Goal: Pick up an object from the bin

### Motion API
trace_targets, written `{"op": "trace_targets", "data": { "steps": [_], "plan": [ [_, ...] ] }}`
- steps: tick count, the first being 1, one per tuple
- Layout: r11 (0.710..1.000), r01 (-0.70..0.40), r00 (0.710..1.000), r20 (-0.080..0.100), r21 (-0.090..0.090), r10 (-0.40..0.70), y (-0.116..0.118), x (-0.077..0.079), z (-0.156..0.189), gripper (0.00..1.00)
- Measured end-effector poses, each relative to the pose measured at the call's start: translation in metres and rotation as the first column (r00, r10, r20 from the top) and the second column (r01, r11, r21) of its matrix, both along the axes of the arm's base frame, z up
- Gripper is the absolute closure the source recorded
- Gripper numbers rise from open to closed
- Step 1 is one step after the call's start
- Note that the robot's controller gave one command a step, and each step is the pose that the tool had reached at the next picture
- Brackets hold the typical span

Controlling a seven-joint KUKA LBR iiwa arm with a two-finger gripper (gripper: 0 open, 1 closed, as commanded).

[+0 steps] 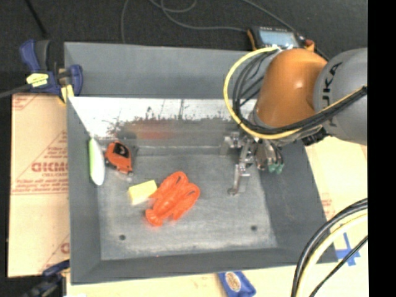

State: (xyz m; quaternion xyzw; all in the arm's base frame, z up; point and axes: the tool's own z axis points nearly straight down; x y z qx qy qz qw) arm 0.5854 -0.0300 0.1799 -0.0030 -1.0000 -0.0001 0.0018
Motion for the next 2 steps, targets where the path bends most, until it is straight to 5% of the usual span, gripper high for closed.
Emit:
{"op": "trace_targets", "data": {
  "steps": [1,2],
  "plan": [
    [1.0,0.0,1.0,0.008,-0.001,0.0,0.0,0.001,0.005,0.0],
    [0.999,-0.055,0.998,0.013,-0.003,0.055,0.026,0.016,-0.027,0.0]
  ]
}}
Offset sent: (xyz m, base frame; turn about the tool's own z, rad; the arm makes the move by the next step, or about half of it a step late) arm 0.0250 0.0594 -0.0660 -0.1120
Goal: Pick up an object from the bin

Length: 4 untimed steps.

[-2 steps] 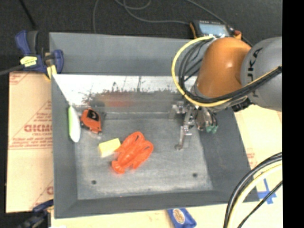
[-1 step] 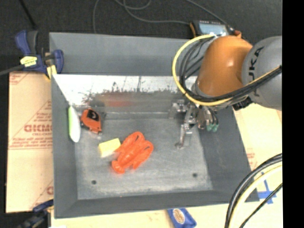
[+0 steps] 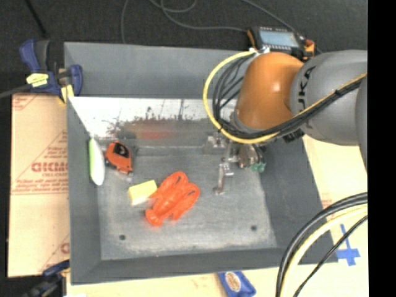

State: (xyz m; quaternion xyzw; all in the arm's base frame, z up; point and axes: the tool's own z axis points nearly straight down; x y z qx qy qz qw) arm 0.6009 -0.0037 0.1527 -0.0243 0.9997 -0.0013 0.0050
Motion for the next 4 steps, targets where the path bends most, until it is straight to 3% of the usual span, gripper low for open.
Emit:
{"op": "trace_targets", "data": {
  "steps": [1,2,3,4],
  "plan": [
    [1.0,-0.012,1.0,-0.002,0.004,0.012,0.029,0.019,-0.043,0.0],
    [1.0,-0.007,1.0,-0.004,0.002,0.007,0.037,0.014,-0.054,0.0],
    [0.999,-0.048,0.999,-0.006,0.002,0.048,0.054,0.019,-0.069,0.0],
    [0.986,0.167,0.986,-0.008,0.003,-0.167,0.098,-0.007,-0.081,1.0]
  ]
}}
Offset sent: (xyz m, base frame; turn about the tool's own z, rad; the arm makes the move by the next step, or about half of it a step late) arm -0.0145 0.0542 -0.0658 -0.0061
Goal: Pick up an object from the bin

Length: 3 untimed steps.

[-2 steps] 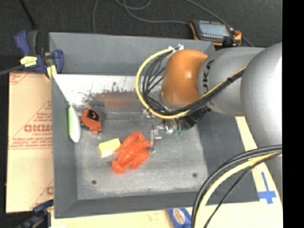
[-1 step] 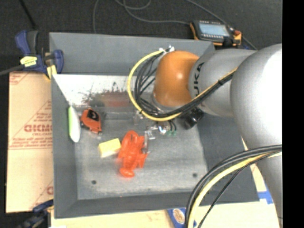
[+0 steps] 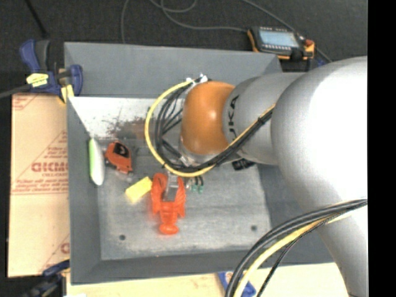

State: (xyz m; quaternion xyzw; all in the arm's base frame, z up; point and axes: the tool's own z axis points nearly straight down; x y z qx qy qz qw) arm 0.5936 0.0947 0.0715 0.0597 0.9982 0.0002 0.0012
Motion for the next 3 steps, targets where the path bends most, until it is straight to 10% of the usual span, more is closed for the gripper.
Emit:
{"op": "trace_targets", "data": {
  "steps": [3],
  "plan": [
    [0.999,-0.048,0.999,0.012,0.0,0.048,-0.012,-0.008,0.066,1.0]
  ]
}}
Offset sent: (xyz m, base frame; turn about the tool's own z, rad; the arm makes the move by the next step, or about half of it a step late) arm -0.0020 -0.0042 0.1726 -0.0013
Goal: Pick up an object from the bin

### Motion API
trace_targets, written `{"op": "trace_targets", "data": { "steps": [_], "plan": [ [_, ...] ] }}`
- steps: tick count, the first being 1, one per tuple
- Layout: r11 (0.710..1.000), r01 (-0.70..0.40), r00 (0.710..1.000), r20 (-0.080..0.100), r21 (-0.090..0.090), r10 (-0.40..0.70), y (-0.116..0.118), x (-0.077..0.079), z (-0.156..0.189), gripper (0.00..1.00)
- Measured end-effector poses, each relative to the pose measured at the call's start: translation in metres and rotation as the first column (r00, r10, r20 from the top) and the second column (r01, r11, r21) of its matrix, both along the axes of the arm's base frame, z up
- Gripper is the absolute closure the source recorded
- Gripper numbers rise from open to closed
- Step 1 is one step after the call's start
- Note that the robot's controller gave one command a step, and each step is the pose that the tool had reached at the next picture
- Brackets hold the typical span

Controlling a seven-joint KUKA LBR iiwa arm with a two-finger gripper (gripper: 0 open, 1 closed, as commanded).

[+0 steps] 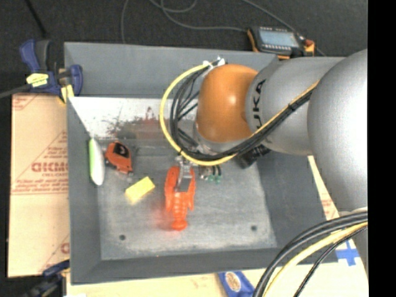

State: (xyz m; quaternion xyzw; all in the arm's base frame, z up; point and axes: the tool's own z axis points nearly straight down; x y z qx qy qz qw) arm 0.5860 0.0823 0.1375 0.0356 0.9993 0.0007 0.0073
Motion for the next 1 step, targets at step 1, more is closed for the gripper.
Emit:
{"op": "trace_targets", "data": {
  "steps": [1],
  "plan": [
    [1.0,0.001,1.0,-0.025,-0.003,-0.001,0.007,-0.0202,0.0199,1.0]
  ]
}}
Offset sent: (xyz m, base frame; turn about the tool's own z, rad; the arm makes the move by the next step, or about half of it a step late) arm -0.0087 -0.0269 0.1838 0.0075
